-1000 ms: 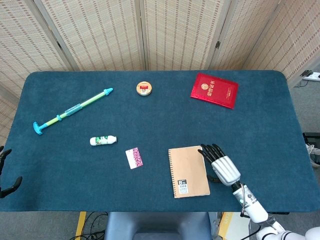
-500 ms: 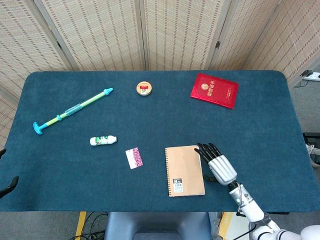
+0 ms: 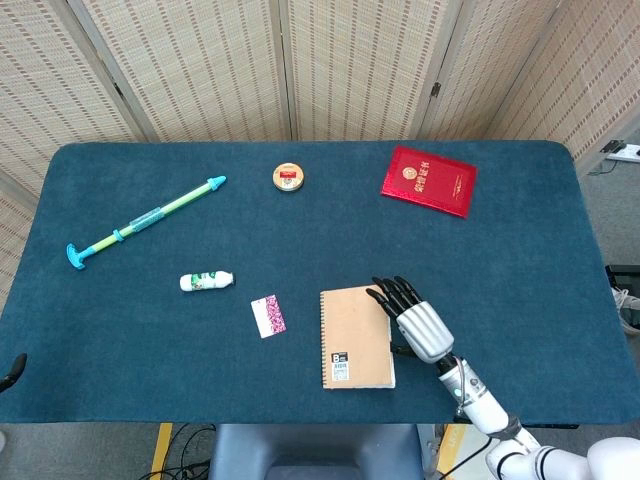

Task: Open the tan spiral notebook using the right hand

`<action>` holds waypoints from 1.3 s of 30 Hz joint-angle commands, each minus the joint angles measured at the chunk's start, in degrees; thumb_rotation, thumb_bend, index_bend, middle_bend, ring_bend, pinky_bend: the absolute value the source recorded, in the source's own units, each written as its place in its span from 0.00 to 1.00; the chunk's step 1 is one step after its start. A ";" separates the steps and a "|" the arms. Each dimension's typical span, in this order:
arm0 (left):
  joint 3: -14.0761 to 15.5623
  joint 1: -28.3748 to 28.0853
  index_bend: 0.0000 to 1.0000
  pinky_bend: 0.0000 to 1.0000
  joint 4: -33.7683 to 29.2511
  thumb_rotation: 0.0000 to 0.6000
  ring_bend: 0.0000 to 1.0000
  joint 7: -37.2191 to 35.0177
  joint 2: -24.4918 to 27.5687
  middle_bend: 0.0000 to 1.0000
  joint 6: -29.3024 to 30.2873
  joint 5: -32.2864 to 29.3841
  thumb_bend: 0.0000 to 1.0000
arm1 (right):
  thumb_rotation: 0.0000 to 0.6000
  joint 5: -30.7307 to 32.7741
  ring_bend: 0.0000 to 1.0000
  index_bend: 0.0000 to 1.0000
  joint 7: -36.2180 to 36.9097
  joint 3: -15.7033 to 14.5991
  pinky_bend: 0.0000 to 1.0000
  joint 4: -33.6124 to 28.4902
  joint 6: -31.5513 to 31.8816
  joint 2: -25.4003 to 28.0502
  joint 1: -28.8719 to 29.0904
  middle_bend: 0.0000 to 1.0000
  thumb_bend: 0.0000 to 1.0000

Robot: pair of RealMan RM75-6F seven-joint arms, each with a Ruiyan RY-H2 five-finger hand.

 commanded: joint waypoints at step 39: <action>-6.43 9.27 0.16 0.15 2.71 1.00 0.08 -21.19 4.63 0.10 6.98 -6.86 0.30 | 1.00 4.80 0.00 0.00 -13.64 10.08 0.00 -2.02 -16.18 -13.59 22.25 0.00 0.25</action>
